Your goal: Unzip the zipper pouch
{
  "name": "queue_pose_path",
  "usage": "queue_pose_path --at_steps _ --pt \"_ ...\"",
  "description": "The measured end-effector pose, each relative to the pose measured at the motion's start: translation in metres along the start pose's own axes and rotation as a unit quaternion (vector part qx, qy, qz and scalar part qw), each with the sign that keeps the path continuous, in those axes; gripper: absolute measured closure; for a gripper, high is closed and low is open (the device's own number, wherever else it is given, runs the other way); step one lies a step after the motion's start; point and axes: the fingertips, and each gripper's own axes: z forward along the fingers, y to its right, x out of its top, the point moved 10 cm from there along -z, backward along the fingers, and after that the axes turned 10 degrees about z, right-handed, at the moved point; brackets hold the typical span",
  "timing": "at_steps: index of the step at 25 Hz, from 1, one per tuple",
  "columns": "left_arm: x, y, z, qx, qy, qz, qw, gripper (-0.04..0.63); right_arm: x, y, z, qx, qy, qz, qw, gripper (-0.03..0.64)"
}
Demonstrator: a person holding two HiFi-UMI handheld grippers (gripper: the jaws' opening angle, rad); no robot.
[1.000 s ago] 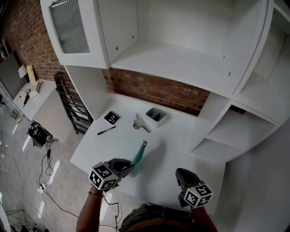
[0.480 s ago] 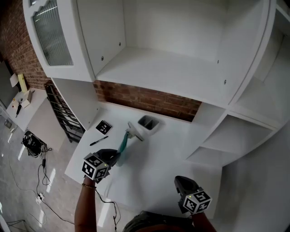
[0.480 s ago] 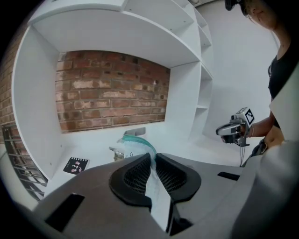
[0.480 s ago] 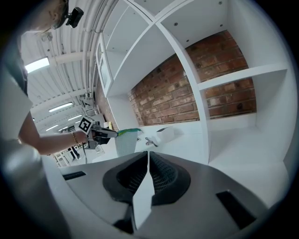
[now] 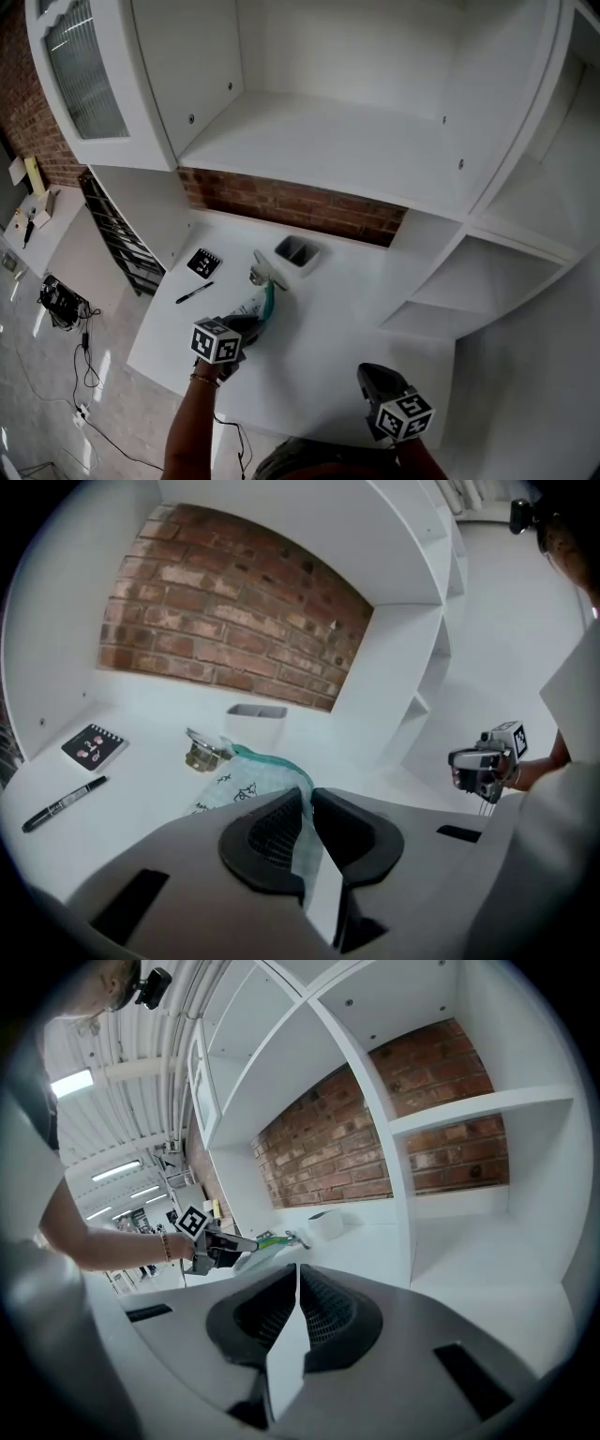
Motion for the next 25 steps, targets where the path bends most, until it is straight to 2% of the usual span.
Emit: queue_pose_path --at_steps 4,9,13,15,18,22,25 --pt "-0.014 -0.001 0.015 0.001 -0.030 -0.005 0.9995 0.560 -0.002 0.000 0.000 0.000 -0.003 -0.002 1.000 0.606" --pt "-0.021 0.003 0.021 -0.005 -0.048 -0.007 0.9988 0.554 -0.002 -0.007 0.001 0.006 -0.004 -0.003 1.000 0.606" --pt "-0.022 0.007 0.014 0.000 -0.029 -0.025 0.9992 0.528 -0.004 -0.014 0.003 0.014 -0.005 -0.006 1.000 0.606" --pt "-0.025 0.010 0.009 0.002 -0.017 -0.039 0.9991 0.494 -0.006 -0.017 0.003 0.017 -0.006 -0.007 1.000 0.606" --pt "-0.031 0.016 -0.001 0.006 -0.008 -0.049 0.9987 0.489 -0.008 -0.022 0.002 0.023 -0.008 -0.010 1.000 0.606" --pt "-0.034 0.022 -0.017 0.016 0.003 -0.047 0.9988 0.491 -0.008 -0.030 0.004 0.034 -0.012 -0.020 0.999 0.606" --pt "-0.037 0.032 -0.032 0.022 0.001 -0.029 0.9993 0.491 -0.008 -0.038 0.005 0.047 -0.013 -0.028 0.998 0.606"
